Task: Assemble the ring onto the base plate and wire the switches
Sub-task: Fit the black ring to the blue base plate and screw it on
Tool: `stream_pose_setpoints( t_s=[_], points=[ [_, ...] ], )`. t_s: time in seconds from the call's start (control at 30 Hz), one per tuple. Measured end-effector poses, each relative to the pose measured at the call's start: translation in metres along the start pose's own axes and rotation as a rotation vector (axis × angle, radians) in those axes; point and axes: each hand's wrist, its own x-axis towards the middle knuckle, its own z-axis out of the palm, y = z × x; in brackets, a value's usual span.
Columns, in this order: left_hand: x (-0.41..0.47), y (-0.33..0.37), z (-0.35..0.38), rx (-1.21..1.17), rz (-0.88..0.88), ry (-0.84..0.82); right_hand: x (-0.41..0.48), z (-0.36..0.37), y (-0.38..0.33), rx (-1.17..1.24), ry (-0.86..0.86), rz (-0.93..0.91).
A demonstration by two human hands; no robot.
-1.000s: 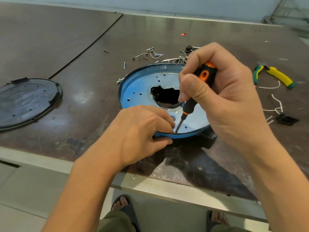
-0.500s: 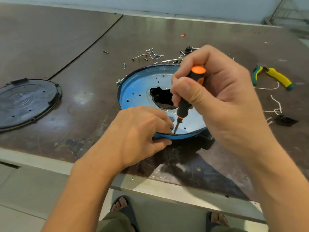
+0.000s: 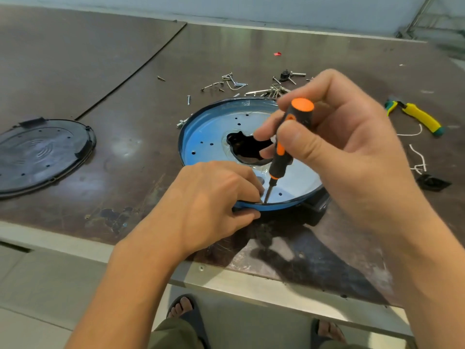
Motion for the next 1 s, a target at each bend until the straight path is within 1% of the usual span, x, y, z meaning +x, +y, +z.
stream_pose_setpoints(
  t_s=[0.07,0.17,0.3,0.43,0.5,0.57,0.63,0.73,0.8,0.87,0.93,1.0],
  points=[
    [0.0,0.0,0.0,-0.007,0.0,0.002,0.002,-0.005,-0.002,-0.014,0.028,-0.037],
    [0.0,0.0,0.001,-0.008,0.004,0.006,0.003,-0.008,0.001,0.041,0.044,-0.019],
    [0.001,0.0,0.001,-0.016,0.005,-0.003,0.002,-0.002,0.009,0.022,0.021,-0.012],
    [0.001,0.0,0.001,-0.019,0.006,0.025,0.006,-0.006,0.004,0.144,-0.033,0.069],
    [0.0,0.0,0.001,-0.02,0.007,0.024,0.005,-0.011,0.003,0.113,-0.04,0.058],
    [0.0,-0.001,0.001,-0.018,0.009,0.019,0.001,-0.012,0.003,0.052,-0.005,0.0],
    [0.0,-0.001,0.002,-0.019,0.007,0.015,-0.001,-0.011,0.0,0.029,0.065,-0.047],
    [0.0,-0.001,0.002,-0.027,0.007,0.006,-0.001,-0.014,-0.006,-0.055,0.167,-0.081],
    [0.0,-0.001,0.002,-0.032,0.012,0.006,-0.001,-0.015,-0.007,-0.101,0.192,-0.081],
    [0.001,-0.001,0.002,-0.026,0.014,0.007,-0.002,-0.018,-0.006,-0.163,0.147,-0.065],
    [0.0,-0.001,0.002,-0.019,0.016,0.016,-0.002,-0.023,-0.009,-0.235,0.038,-0.04],
    [0.0,-0.001,0.002,-0.018,0.02,0.024,-0.002,-0.027,-0.013,-0.284,-0.042,-0.082]
  ],
)
